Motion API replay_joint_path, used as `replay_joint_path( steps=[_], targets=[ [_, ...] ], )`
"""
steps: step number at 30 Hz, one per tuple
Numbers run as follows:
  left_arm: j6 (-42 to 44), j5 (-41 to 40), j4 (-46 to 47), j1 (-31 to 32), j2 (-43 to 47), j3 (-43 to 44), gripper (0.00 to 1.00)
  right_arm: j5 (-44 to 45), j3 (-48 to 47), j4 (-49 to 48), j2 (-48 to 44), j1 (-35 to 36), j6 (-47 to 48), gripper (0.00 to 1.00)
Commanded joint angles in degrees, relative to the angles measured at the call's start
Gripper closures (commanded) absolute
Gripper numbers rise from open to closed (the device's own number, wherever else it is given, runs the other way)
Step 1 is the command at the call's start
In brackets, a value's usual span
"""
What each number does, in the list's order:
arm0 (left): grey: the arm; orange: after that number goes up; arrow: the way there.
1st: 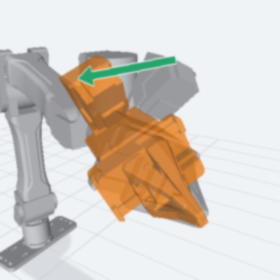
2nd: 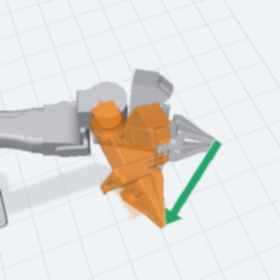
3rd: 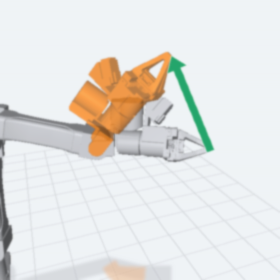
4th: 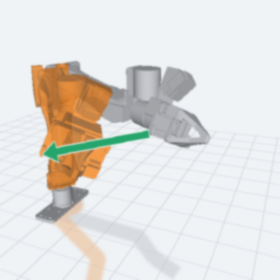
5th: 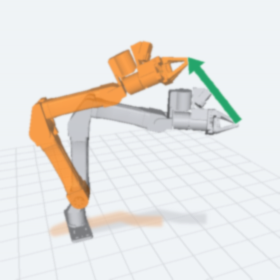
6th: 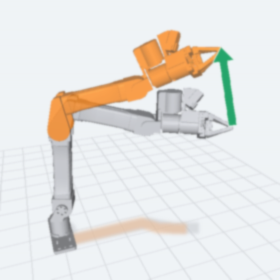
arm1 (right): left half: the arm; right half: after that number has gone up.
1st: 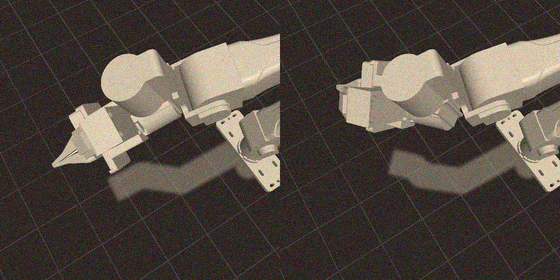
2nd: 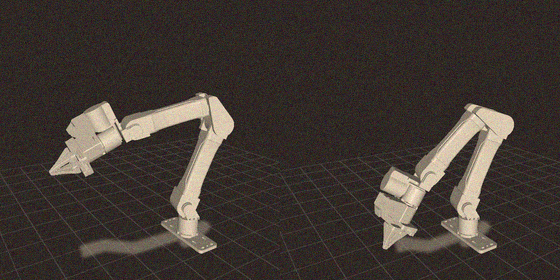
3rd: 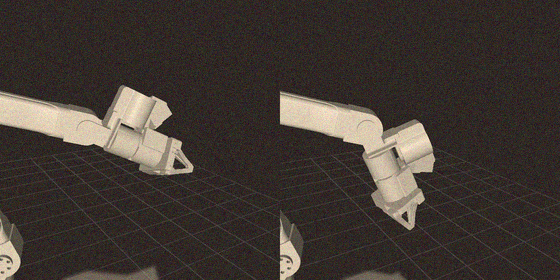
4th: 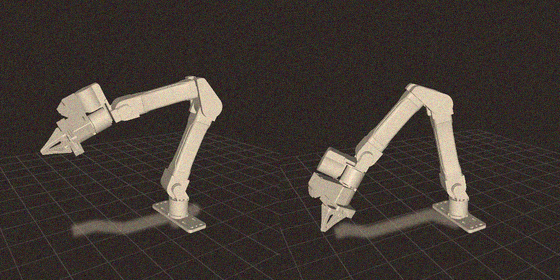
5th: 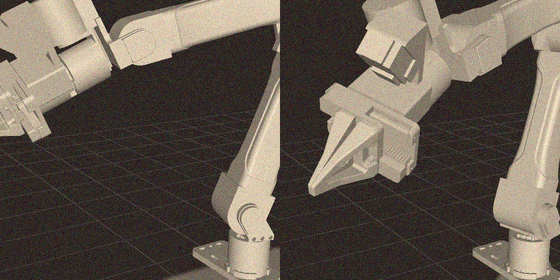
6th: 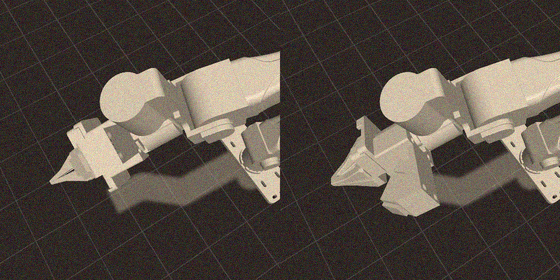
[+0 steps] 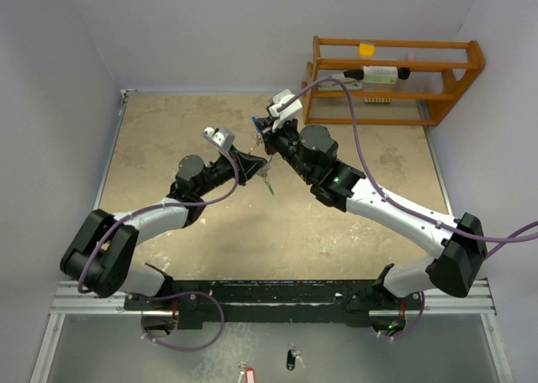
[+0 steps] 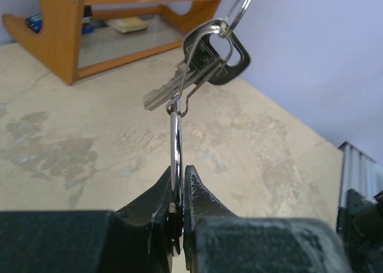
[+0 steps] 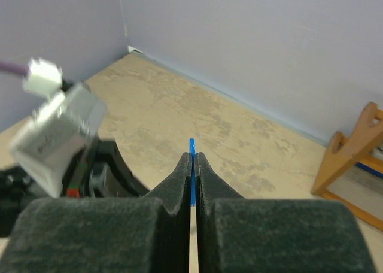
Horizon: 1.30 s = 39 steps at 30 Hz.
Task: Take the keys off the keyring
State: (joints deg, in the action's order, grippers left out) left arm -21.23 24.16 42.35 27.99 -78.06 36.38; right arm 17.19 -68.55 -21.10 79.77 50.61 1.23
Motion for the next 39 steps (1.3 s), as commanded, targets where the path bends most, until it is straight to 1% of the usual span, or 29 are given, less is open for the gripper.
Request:
replay_joint_path(
  steps=[1, 3, 5, 7, 10, 14, 16, 18, 21, 27, 31, 34, 36, 39],
  targets=[
    [15.4, -15.0, -28.2, 0.3, 2.8, 13.0, 1.0, 6.5, 2.7, -5.4, -4.1, -0.1, 3.0, 1.0],
    [18.9, -19.3, -38.9, 0.4, 0.6, 19.4, 1.0, 9.3, 3.9, -5.4, -4.3, -0.2, 4.2, 1.0],
    [20.3, -22.7, -48.1, 0.6, -2.5, 26.2, 1.0, 11.9, 4.8, -4.9, -4.3, -0.1, 4.9, 1.0],
    [21.6, -25.6, -56.1, 1.1, -5.8, 32.7, 1.0, 13.4, 6.1, -4.7, -4.3, -0.1, 5.5, 1.0],
    [23.3, -34.4, -65.8, 2.6, -10.0, 40.4, 1.0, 15.0, 7.6, -4.5, -4.6, -0.2, 5.4, 1.0],
    [26.5, -48.6, -74.3, 6.3, -13.3, 46.2, 1.0, 15.8, 9.8, -4.7, -5.7, -0.1, 4.8, 0.99],
    [27.5, -52.8, -75.7, 7.8, -13.6, 47.5, 1.0, 15.8, 11.0, -5.3, -6.1, -0.2, 4.8, 0.97],
    [28.3, -54.1, -75.7, 8.5, -12.6, 48.0, 1.0, 15.0, 12.2, -5.7, -6.3, -0.2, 4.9, 0.91],
    [28.9, -52.5, -75.0, 9.0, -10.1, 48.6, 1.0, 12.5, 14.8, -8.1, -7.3, -0.2, 4.7, 0.8],
    [28.3, -43.9, -75.6, 9.3, -4.4, 50.5, 1.0, 2.8, 19.0, -10.3, -9.9, -0.1, 3.7, 0.64],
    [27.4, -38.3, -76.3, 9.6, -1.3, 51.8, 1.0, -1.4, 23.4, -13.3, -12.3, -0.1, 2.3, 0.61],
    [26.9, -33.9, -76.4, 9.7, 1.0, 52.1, 1.0, -4.1, 27.8, -17.3, -15.1, -0.1, 1.1, 0.58],
    [26.3, -31.2, -76.2, 9.8, 2.3, 52.5, 1.0, -5.2, 30.8, -20.4, -16.8, -0.1, 1.1, 0.53],
    [25.4, -27.0, -75.8, 9.9, 3.8, 52.6, 1.0, -6.0, 32.4, -22.9, -17.9, -0.1, 1.0, 0.5]
  ],
)
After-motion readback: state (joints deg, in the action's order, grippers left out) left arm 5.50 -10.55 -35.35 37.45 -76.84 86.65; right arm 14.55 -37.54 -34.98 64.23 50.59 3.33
